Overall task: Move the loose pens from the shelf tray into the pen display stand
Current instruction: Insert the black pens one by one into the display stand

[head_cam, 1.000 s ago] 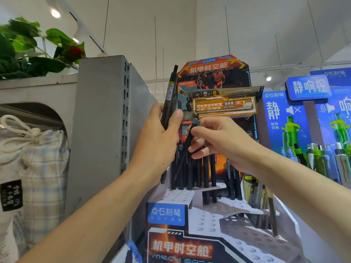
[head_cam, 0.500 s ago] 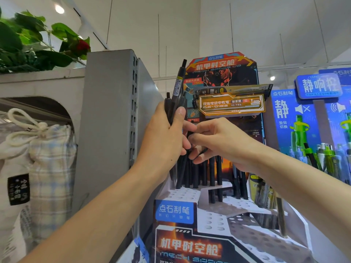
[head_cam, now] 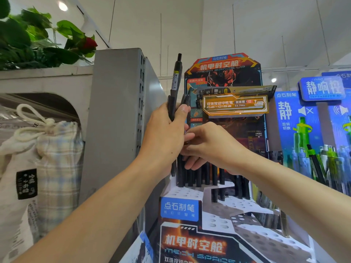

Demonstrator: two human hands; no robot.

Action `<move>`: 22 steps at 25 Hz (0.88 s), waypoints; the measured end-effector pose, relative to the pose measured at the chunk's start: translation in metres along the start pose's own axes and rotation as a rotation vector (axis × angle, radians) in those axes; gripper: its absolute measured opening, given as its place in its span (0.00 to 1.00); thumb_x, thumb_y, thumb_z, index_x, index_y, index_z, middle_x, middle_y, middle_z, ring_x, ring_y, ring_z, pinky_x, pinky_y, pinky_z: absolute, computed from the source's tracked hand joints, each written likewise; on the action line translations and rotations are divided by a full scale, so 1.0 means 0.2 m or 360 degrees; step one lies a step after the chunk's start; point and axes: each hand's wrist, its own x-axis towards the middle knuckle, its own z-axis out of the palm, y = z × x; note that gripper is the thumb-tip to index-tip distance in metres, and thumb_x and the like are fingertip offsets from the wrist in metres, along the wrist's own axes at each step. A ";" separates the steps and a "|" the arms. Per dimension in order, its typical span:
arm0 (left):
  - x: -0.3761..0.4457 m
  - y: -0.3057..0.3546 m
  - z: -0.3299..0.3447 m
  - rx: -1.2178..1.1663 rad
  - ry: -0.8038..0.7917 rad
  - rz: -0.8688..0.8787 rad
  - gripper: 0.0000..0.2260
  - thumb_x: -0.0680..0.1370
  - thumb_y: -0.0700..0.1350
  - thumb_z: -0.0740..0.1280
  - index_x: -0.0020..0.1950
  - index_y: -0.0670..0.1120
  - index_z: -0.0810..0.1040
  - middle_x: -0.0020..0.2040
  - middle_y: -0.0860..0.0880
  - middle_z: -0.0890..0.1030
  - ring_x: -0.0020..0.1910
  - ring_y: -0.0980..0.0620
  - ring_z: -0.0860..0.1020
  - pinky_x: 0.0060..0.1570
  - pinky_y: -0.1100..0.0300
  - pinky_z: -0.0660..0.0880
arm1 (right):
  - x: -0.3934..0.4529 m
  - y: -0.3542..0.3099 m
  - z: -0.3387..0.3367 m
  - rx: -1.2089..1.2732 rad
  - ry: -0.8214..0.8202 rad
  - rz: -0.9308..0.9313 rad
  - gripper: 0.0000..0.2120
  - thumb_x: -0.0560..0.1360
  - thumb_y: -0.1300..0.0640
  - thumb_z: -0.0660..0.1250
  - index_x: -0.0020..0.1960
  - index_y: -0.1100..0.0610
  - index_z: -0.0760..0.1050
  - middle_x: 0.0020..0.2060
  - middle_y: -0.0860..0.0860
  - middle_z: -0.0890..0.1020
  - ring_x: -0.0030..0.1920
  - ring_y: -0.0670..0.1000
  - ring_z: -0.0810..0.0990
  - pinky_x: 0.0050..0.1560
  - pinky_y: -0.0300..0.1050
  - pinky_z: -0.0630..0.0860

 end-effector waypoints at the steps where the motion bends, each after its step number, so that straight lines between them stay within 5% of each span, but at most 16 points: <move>1: 0.00 0.00 0.00 0.0052 0.0003 0.0011 0.09 0.84 0.51 0.62 0.59 0.52 0.80 0.38 0.54 0.78 0.37 0.60 0.82 0.42 0.61 0.81 | 0.00 0.00 0.00 -0.0007 0.0002 -0.0001 0.05 0.78 0.64 0.70 0.54 0.62 0.80 0.36 0.57 0.86 0.34 0.53 0.88 0.37 0.48 0.86; 5: -0.01 0.00 -0.01 0.0130 -0.0040 0.0026 0.07 0.84 0.52 0.61 0.52 0.58 0.78 0.41 0.60 0.81 0.40 0.70 0.79 0.37 0.71 0.71 | -0.01 -0.01 0.01 -0.0014 0.0027 0.0054 0.12 0.77 0.63 0.72 0.57 0.58 0.73 0.34 0.58 0.86 0.34 0.56 0.87 0.38 0.54 0.86; 8: -0.01 0.00 -0.01 0.0121 -0.0049 0.0029 0.08 0.84 0.51 0.60 0.56 0.56 0.79 0.44 0.61 0.81 0.39 0.77 0.76 0.31 0.80 0.69 | -0.01 -0.01 0.02 -0.0032 0.0021 0.0083 0.12 0.77 0.64 0.72 0.56 0.58 0.71 0.33 0.59 0.86 0.33 0.56 0.87 0.38 0.55 0.86; 14: -0.01 0.01 -0.01 0.0110 -0.0052 0.0020 0.07 0.83 0.52 0.62 0.49 0.55 0.78 0.29 0.64 0.78 0.29 0.68 0.76 0.33 0.66 0.70 | -0.04 -0.05 -0.02 -0.0073 -0.0028 0.0141 0.10 0.77 0.63 0.72 0.55 0.58 0.73 0.34 0.58 0.86 0.33 0.56 0.87 0.35 0.50 0.85; 16: -0.01 0.01 -0.01 0.0134 -0.0065 0.0024 0.07 0.83 0.52 0.63 0.47 0.55 0.78 0.23 0.63 0.74 0.24 0.64 0.73 0.31 0.65 0.67 | -0.04 -0.06 -0.08 -0.0018 0.0141 0.0043 0.06 0.79 0.60 0.70 0.55 0.57 0.76 0.35 0.55 0.86 0.33 0.54 0.86 0.33 0.46 0.84; 19: -0.01 -0.01 0.00 0.0088 -0.0095 -0.0005 0.01 0.81 0.51 0.67 0.51 0.56 0.78 0.26 0.61 0.74 0.25 0.63 0.73 0.32 0.64 0.67 | -0.05 -0.08 -0.17 0.0467 0.0348 -0.0036 0.07 0.82 0.56 0.66 0.54 0.57 0.82 0.36 0.53 0.84 0.33 0.50 0.82 0.34 0.44 0.81; 22: -0.01 -0.02 0.00 0.0079 -0.0095 -0.0001 0.06 0.79 0.51 0.70 0.54 0.54 0.77 0.32 0.58 0.77 0.26 0.65 0.75 0.31 0.66 0.68 | -0.05 -0.07 -0.18 0.0787 0.0131 -0.0019 0.11 0.82 0.53 0.66 0.57 0.58 0.84 0.40 0.53 0.79 0.35 0.47 0.78 0.33 0.42 0.79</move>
